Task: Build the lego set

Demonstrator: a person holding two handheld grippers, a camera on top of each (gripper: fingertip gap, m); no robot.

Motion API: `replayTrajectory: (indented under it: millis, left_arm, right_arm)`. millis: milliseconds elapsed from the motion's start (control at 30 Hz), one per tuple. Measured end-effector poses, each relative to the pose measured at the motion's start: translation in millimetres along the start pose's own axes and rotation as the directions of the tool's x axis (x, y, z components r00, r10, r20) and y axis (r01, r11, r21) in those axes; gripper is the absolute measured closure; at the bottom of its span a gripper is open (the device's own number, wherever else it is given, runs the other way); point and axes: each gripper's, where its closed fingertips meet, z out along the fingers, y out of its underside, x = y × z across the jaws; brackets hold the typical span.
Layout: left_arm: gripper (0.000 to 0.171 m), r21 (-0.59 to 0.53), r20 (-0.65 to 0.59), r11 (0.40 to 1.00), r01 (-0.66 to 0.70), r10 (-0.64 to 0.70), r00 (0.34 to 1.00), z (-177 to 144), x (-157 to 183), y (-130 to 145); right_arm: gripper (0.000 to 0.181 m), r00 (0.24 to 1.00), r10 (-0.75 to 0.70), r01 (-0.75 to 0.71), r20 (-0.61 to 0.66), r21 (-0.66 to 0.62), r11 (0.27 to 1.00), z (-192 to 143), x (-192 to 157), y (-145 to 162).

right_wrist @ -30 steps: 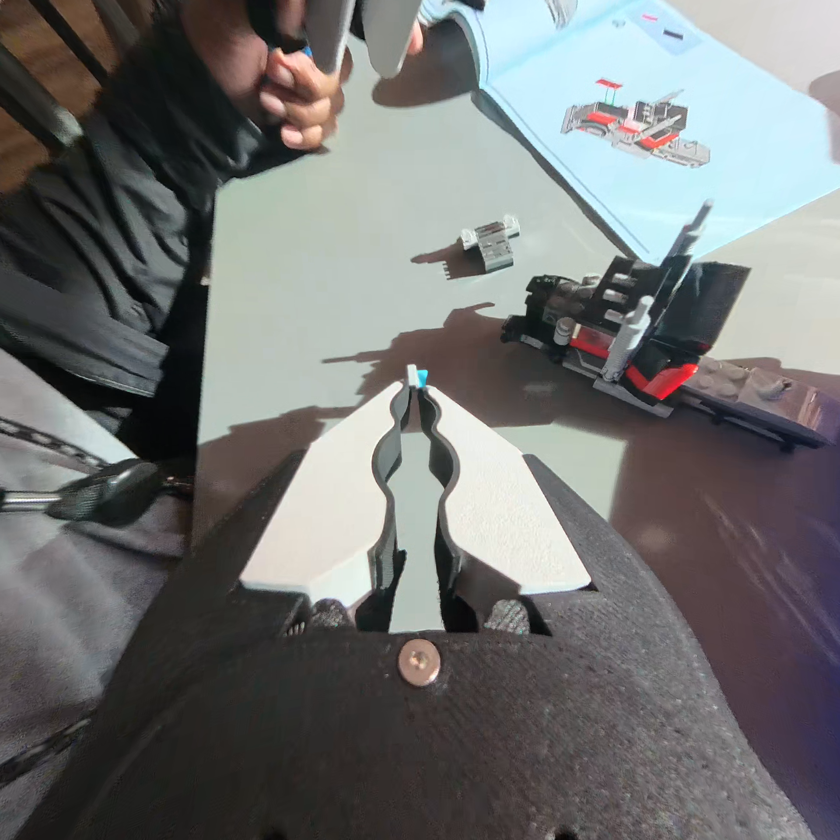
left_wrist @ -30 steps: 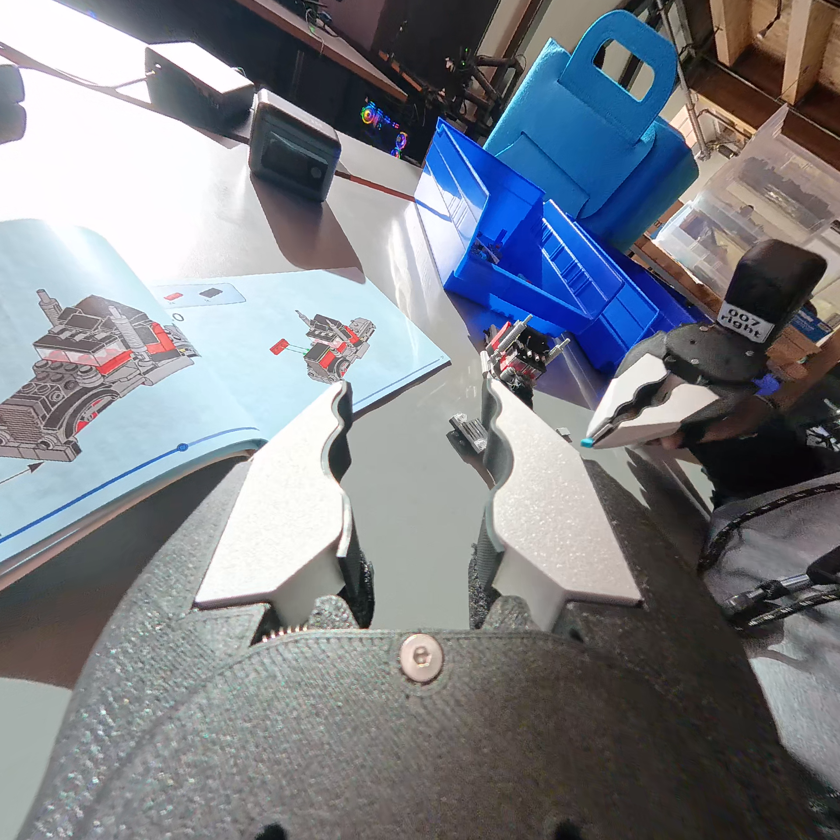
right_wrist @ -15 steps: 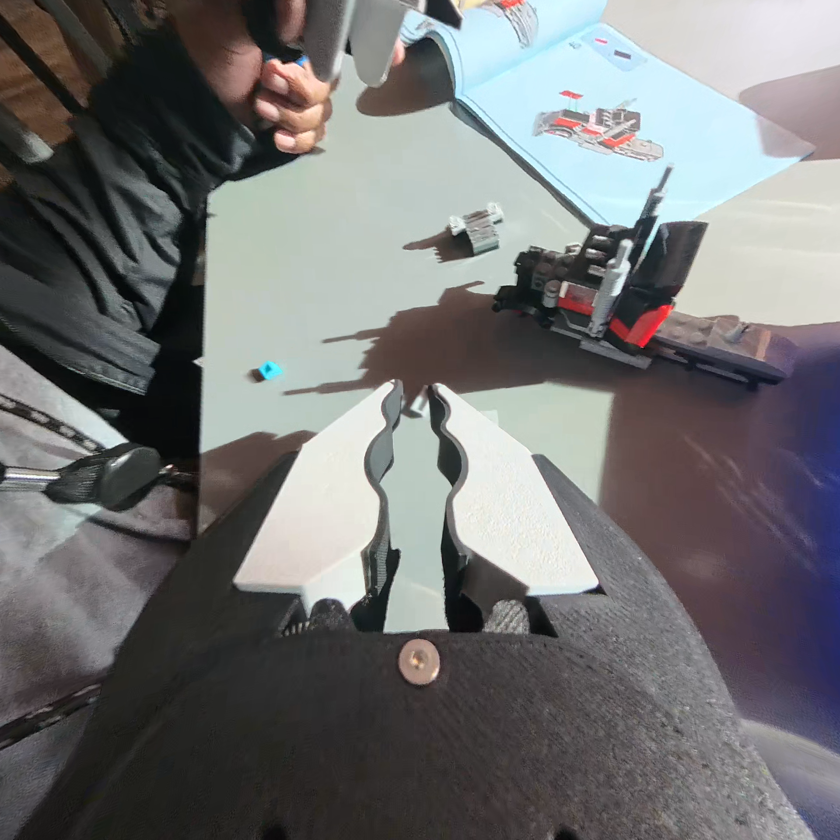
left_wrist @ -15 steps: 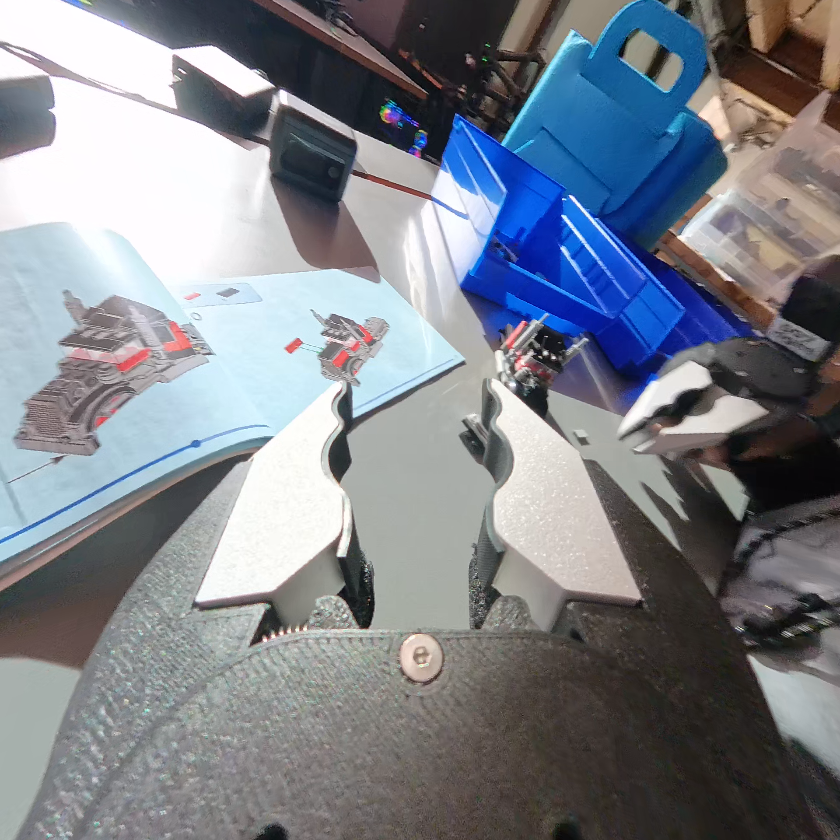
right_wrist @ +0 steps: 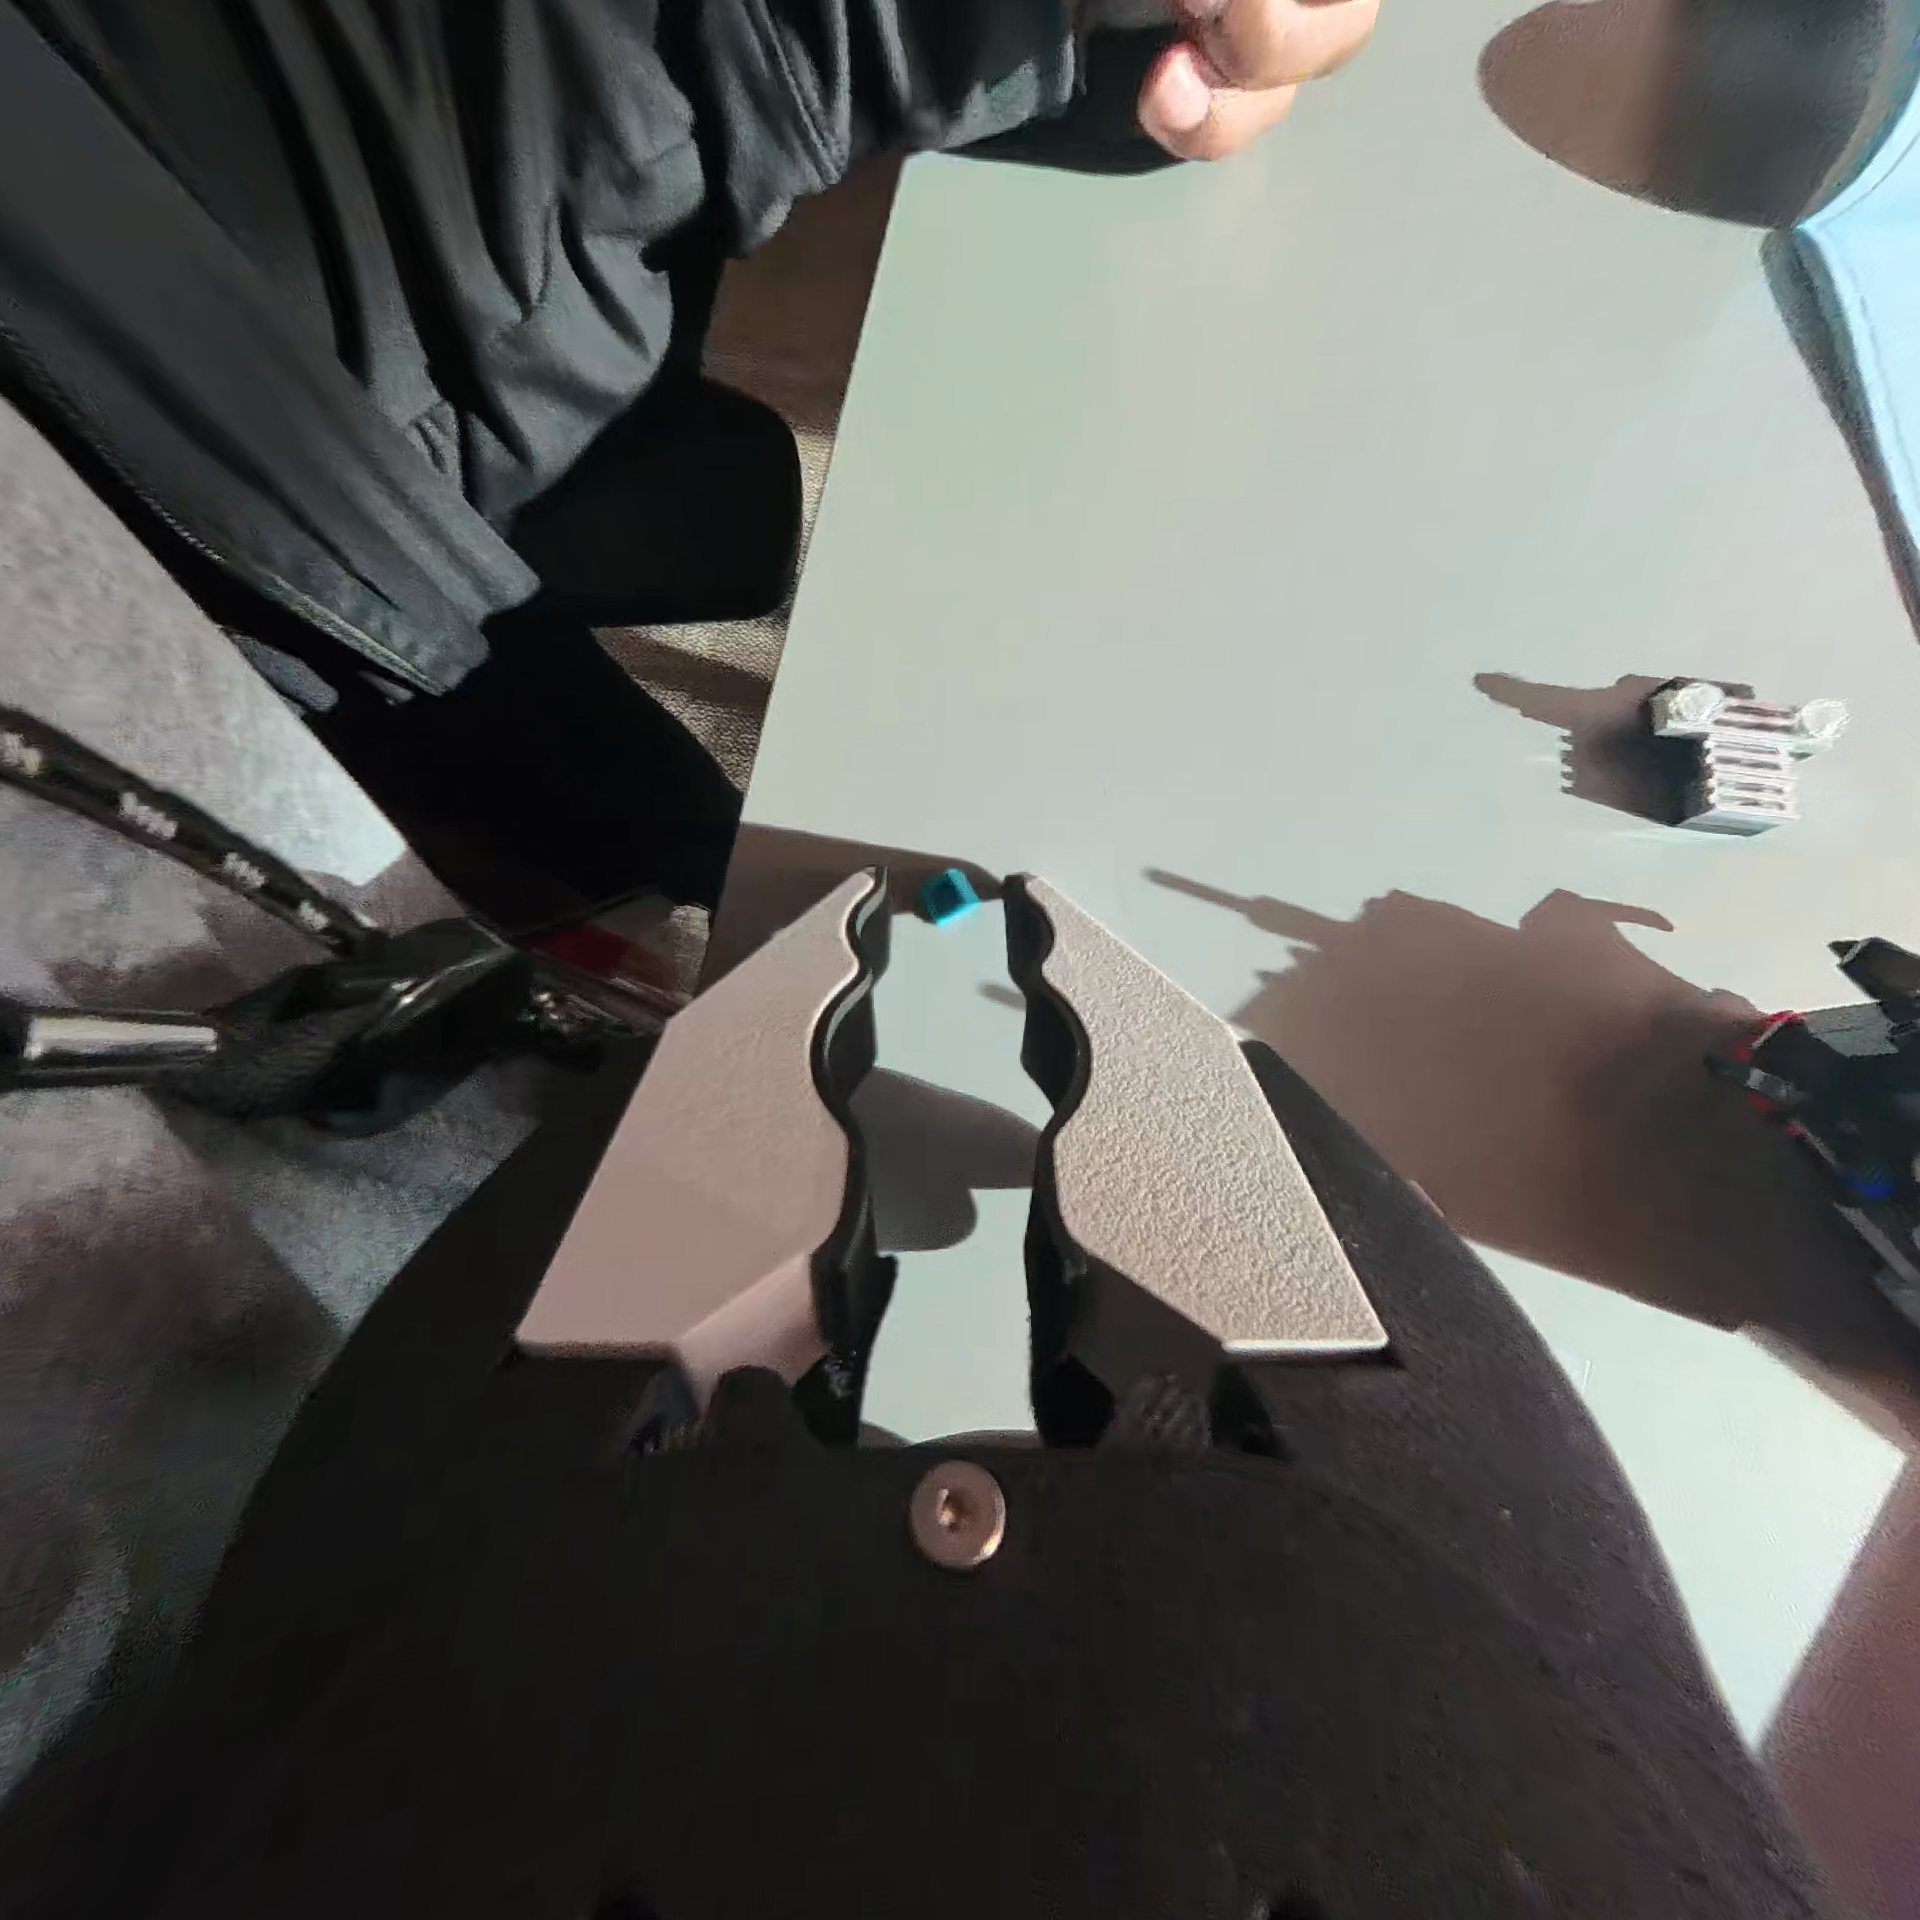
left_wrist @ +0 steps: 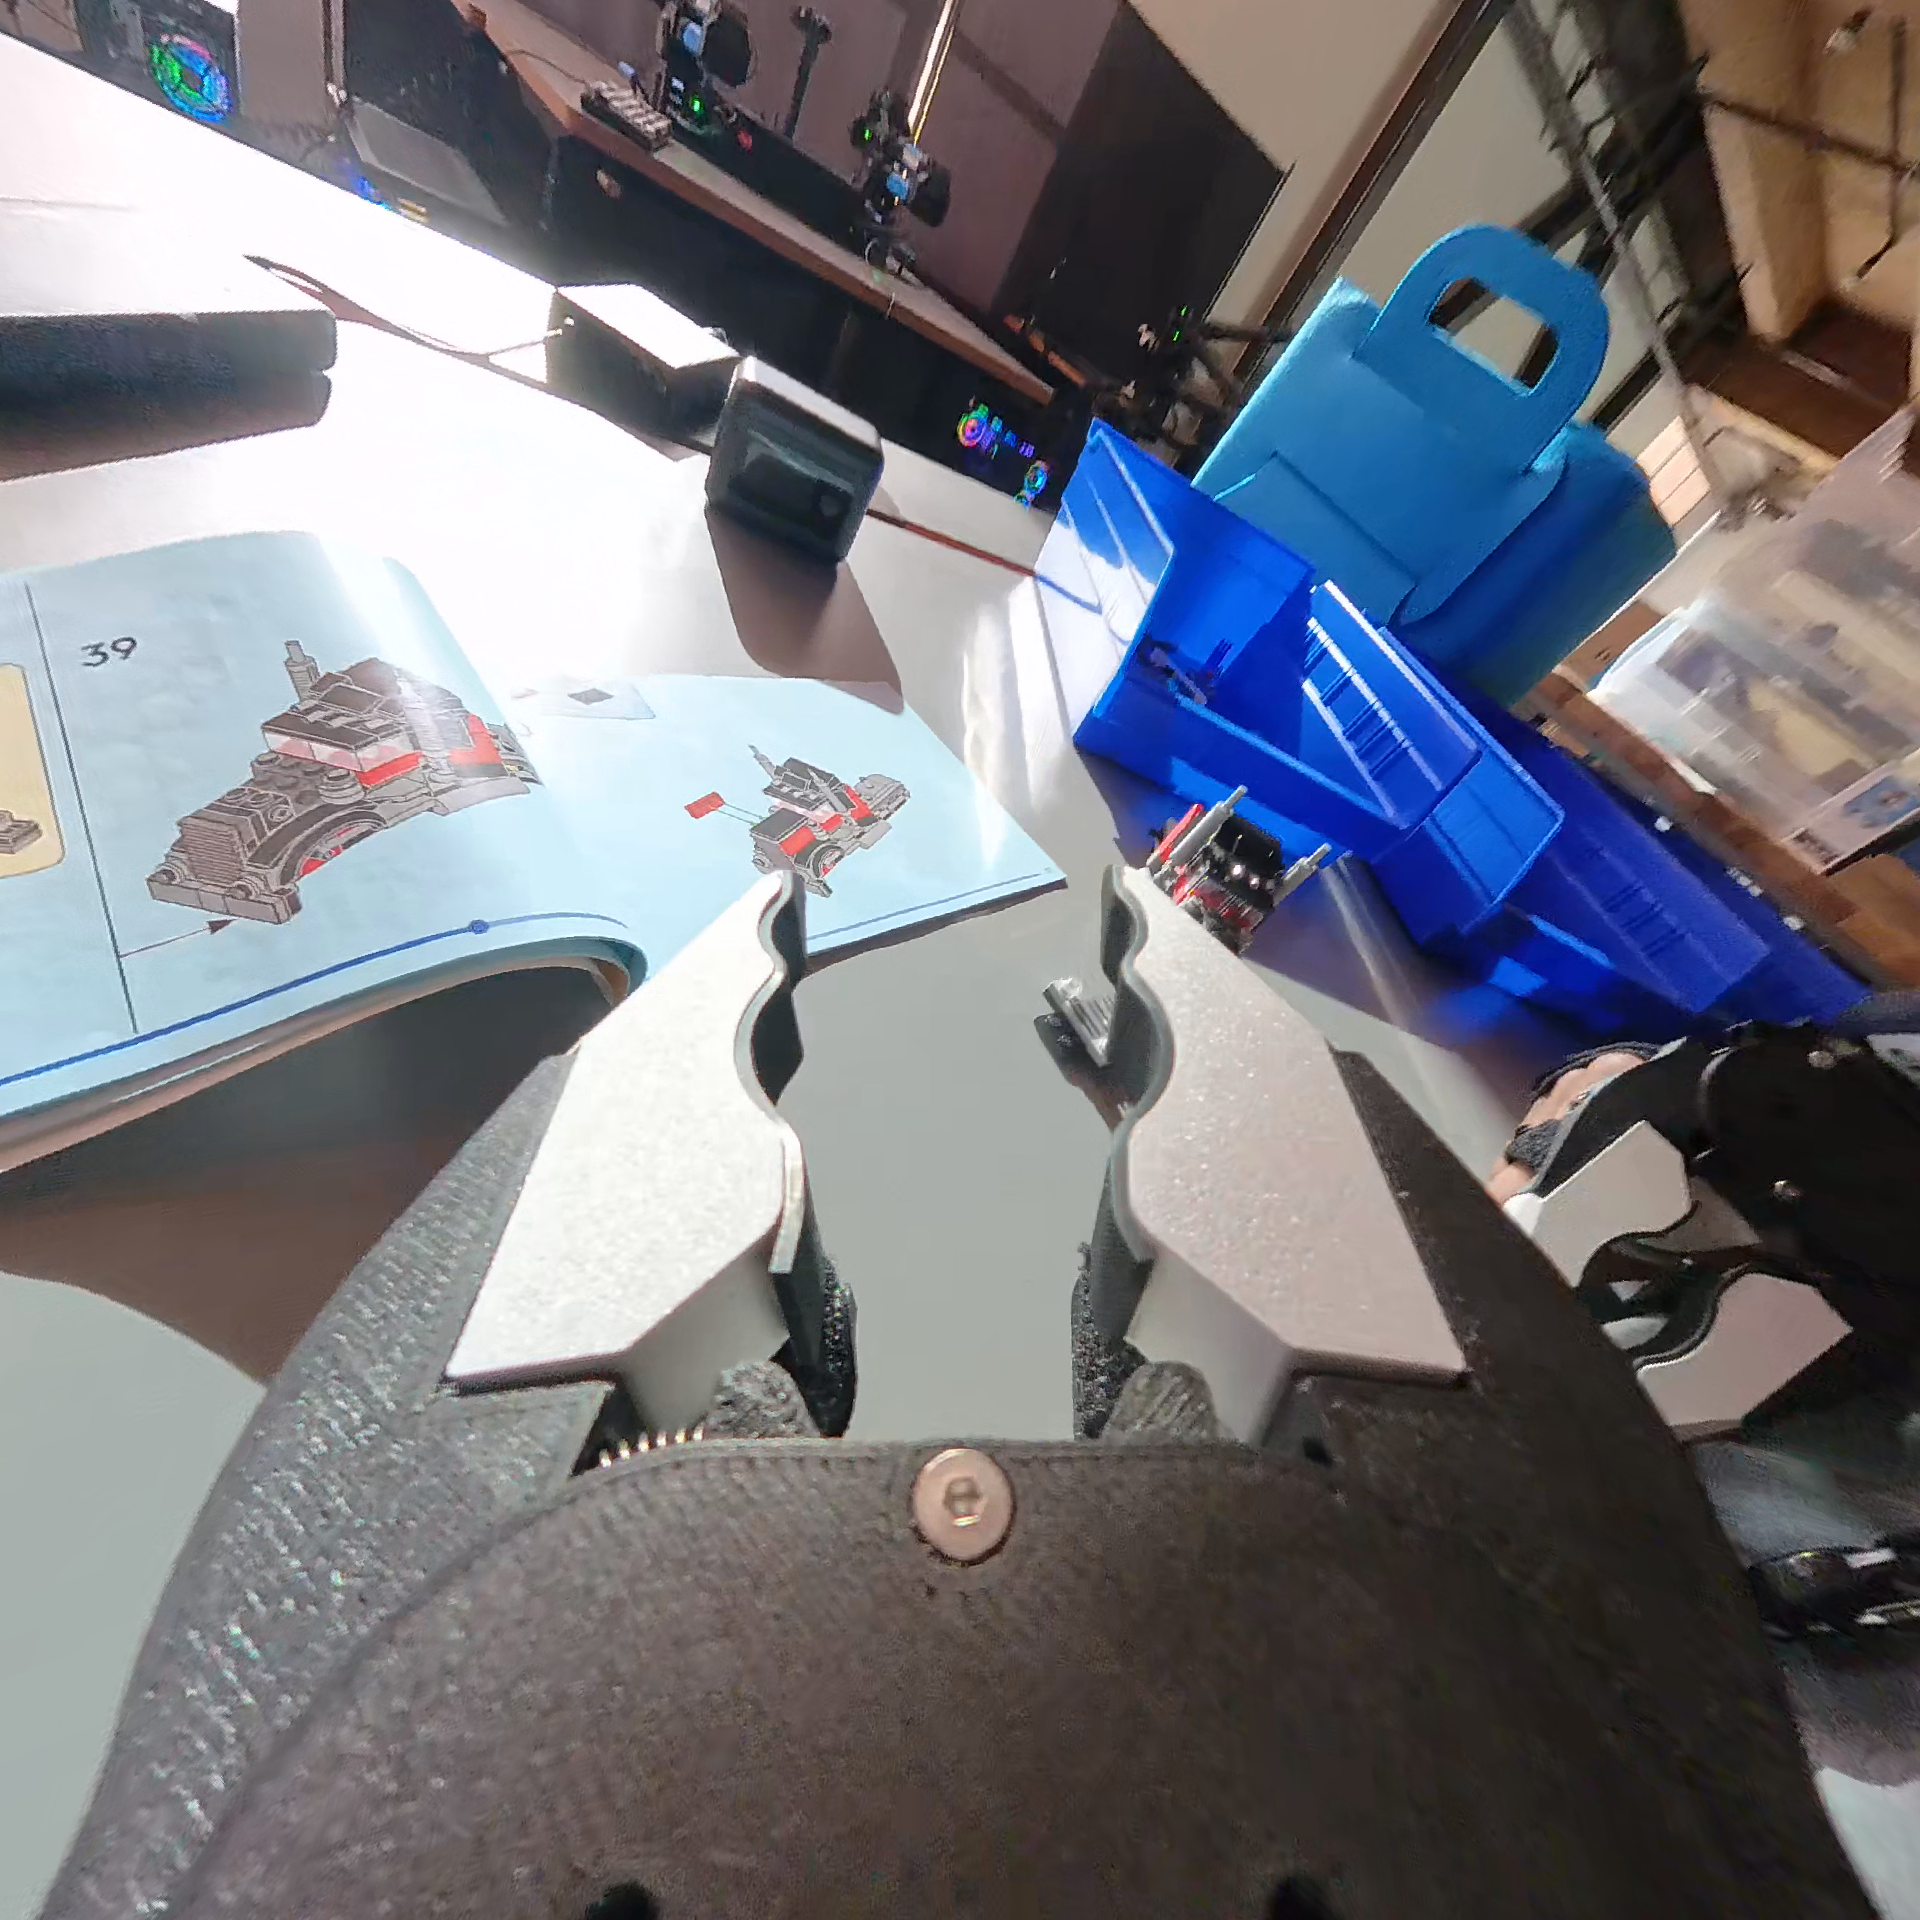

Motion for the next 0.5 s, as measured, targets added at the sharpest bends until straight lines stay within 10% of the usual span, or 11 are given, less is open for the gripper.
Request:
replayTrajectory:
  millis: [500]
  left_arm:
    - [0.114, -0.025, -0.024, 0.999, 0.025, -0.025, 0.999, 2, 0, 3]
  right_arm:
    - [0.179, 0.981, 0.132, -0.124, -0.144, 0.058, 0.991, -32, 36, 19]
